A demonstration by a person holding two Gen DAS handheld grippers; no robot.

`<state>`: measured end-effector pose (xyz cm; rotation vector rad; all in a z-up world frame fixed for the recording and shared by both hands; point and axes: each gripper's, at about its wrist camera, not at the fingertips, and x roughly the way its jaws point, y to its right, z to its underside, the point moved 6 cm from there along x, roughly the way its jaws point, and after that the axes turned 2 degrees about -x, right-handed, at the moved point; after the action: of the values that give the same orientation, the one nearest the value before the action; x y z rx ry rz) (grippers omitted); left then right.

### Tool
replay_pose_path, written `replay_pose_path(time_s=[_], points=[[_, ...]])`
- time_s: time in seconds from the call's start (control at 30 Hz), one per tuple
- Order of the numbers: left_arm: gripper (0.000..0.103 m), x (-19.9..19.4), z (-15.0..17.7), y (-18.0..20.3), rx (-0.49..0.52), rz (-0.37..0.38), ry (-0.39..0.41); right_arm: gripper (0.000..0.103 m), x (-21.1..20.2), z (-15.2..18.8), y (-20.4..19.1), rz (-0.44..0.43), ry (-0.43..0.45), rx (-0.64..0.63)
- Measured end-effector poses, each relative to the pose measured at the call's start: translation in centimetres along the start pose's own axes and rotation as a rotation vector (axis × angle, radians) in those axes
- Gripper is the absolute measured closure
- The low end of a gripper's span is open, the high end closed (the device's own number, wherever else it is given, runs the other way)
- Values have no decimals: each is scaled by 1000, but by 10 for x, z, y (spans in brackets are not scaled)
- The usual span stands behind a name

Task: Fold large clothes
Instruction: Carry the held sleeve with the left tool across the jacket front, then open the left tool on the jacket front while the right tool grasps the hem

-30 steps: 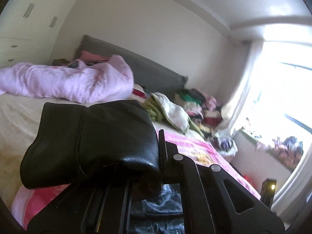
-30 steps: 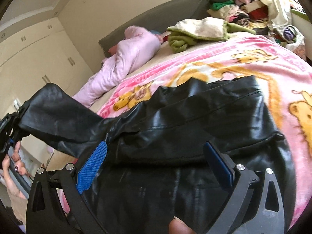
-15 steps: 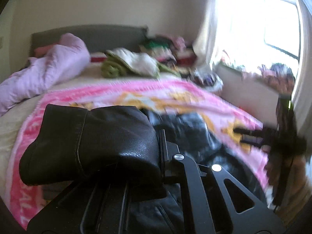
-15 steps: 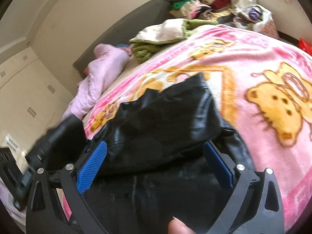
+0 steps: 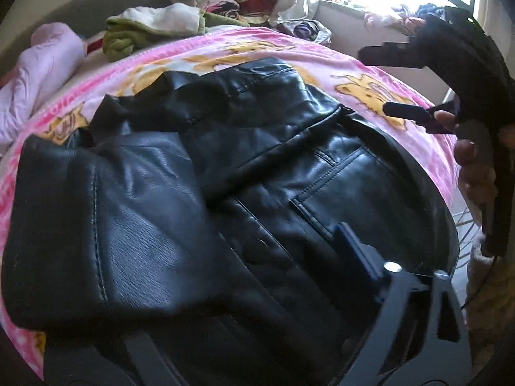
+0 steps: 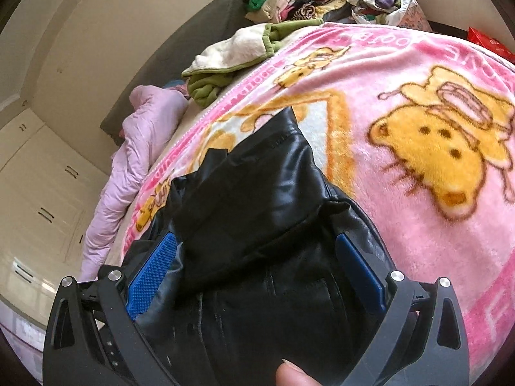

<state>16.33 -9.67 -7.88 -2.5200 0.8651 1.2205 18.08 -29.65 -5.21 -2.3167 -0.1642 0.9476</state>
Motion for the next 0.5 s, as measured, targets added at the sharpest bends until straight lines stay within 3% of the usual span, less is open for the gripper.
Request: replay_pose_path(time_s=[0.13, 0.3, 0.43, 0.5], points=[[9, -22, 0, 3, -21, 72, 34, 5, 1, 0, 0, 15, -3, -1], [9, -53, -14, -7, -64, 50, 137, 5, 2, -1, -1, 24, 4, -6], [9, -62, -20, 1, -79, 178, 173, 5, 3, -1, -4, 27, 4, -16], [9, -63, -20, -1, -74, 138, 173, 5, 3, -1, -8, 24, 2, -28]])
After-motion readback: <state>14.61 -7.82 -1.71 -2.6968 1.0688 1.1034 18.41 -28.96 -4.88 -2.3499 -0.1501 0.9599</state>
